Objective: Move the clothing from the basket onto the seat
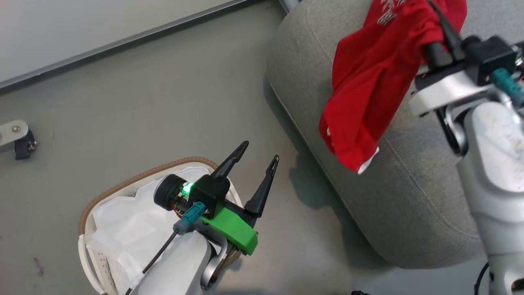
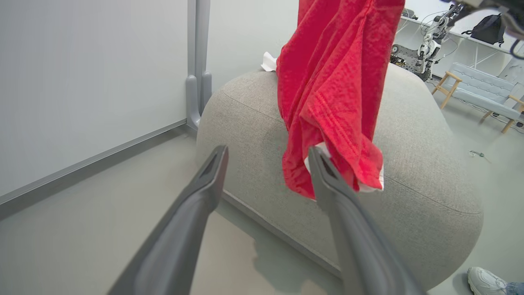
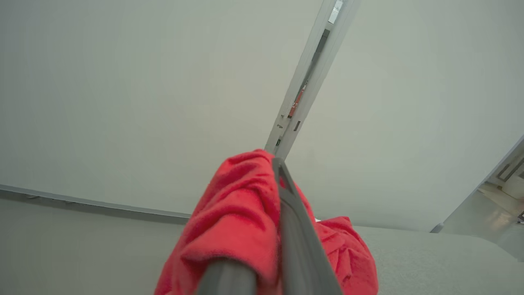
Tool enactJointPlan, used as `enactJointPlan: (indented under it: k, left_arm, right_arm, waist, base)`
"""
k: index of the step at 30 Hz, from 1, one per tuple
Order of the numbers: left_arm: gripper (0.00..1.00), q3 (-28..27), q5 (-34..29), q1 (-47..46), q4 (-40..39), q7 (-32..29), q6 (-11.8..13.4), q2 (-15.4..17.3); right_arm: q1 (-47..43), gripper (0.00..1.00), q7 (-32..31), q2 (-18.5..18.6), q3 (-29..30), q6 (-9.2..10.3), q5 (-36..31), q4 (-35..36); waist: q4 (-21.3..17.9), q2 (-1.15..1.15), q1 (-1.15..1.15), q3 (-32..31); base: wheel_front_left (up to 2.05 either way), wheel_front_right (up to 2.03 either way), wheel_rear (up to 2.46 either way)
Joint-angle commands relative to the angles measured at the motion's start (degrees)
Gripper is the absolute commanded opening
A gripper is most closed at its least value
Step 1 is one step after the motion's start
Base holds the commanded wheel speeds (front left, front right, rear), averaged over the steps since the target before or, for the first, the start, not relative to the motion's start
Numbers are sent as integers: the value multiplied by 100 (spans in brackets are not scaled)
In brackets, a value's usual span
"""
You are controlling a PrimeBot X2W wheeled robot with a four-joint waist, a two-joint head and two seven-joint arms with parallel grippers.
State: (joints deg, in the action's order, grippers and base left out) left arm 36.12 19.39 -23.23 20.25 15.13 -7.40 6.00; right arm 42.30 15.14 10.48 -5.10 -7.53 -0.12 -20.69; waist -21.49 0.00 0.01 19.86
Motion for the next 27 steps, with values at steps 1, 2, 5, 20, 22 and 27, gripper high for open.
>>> enactJointPlan:
  k: [1, 2, 5, 20, 22, 27]
  left_arm:
    - [100, -6, -66, -103, -33, 2, -16, 61]
    - [100, -12, -68, -114, -39, 2, -16, 77]
    - [100, -14, -105, -165, -75, 2, -16, 122]
    - [100, -115, -372, -412, -434, 2, -17, 389]
    - [100, -136, -403, -435, -467, 2, -17, 424]
    - [100, -160, -455, -493, -491, 2, -17, 514]
  right_arm:
    - [317, 0, 1, 111, 25, 8, -48, -8]
    - [507, 0, 1, 202, 31, 8, -39, -44]
    - [1237, 0, 1, 648, 145, 8, -77, -198]
    - [3115, 0, -179, 2580, 1038, 8, -64, -1517]
    - [2899, 0, -133, 2602, 1191, 8, -81, -1839]
    - [2249, 0, -7, 2414, 1580, 8, -214, -2634]
  waist:
    - [124, 0, -1, 195]
    - [155, 0, -1, 235]
    - [280, 0, -1, 394]
    - [656, 0, -1, 1440]
    - [645, 0, -1, 1590]
    - [572, 0, -1, 1876]
  base:
    - [0, 0, 0]
    - [0, 0, 0]
    - [0, 0, 0]
    - [0, 0, 0]
    - [0, 0, 0]
    - [0, 0, 0]
